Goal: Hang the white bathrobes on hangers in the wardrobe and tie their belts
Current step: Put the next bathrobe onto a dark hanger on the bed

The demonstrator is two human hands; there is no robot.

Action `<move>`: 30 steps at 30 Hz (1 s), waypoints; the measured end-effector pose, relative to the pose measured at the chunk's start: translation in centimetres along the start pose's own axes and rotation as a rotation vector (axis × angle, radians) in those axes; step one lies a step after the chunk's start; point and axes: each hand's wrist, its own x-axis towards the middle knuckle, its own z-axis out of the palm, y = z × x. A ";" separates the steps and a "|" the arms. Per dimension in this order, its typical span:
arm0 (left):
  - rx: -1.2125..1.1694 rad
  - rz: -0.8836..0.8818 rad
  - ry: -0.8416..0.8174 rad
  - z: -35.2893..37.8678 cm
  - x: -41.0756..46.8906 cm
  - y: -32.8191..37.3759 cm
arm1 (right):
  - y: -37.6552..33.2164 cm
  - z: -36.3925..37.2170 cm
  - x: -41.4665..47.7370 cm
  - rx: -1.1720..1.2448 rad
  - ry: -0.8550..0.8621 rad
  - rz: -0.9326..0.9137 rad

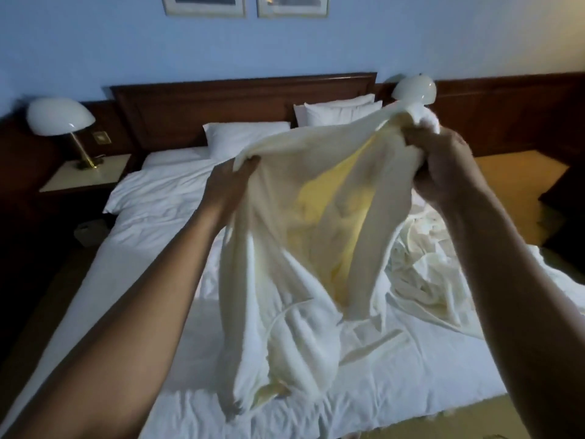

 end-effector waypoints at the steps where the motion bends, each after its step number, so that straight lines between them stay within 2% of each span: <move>1: 0.106 0.020 -0.010 0.0 0.5 1.3 | -0.8 0.0 0.3 -0.052 -0.059 -0.043; 3: 0.247 0.105 -0.034 0.8 0.4 3.8 | -2.0 0.4 0.3 -0.216 -0.163 -0.108; 7: 0.189 0.523 -0.194 6.0 -3.7 7.7 | -1.0 3.2 -0.7 -0.621 -0.230 -0.221; 9: 0.240 0.554 -0.103 7.4 -4.3 6.7 | -0.1 4.0 -1.4 -0.726 -0.185 -0.257; 11: 0.356 0.442 -0.030 7.4 -4.1 4.3 | 0.3 4.1 -1.6 -0.733 -0.129 -0.271; 13: 0.356 0.306 -0.071 7.2 -4.0 1.8 | 0.2 3.7 -1.6 -0.730 -0.115 -0.256; 16: 0.285 0.335 0.052 6.6 -3.5 -0.3 | 0.4 2.7 -1.1 -0.828 -0.131 -0.178; 19: 0.306 0.368 0.203 5.0 -3.3 -2.8 | 0.6 1.1 -0.4 -0.819 -0.034 -0.107; 21: 0.368 0.301 0.228 3.9 -3.9 -5.5 | 0.9 0.0 0.0 -0.806 0.020 -0.114; 23: 0.347 0.132 0.212 3.1 -4.4 -7.2 | 1.8 -0.7 0.3 -0.825 0.046 -0.111; 25: 0.237 -0.034 0.122 2.4 -4.4 -7.2 | 3.4 -1.5 1.2 -0.943 0.041 -0.128; 28: -0.041 -0.180 -0.269 2.3 -5.2 -4.5 | 6.2 -2.8 2.7 -1.202 0.020 -0.151; 30: -0.358 -0.343 -0.494 2.9 -5.9 -2.6 | 8.1 -3.3 3.1 -1.301 -0.023 -0.107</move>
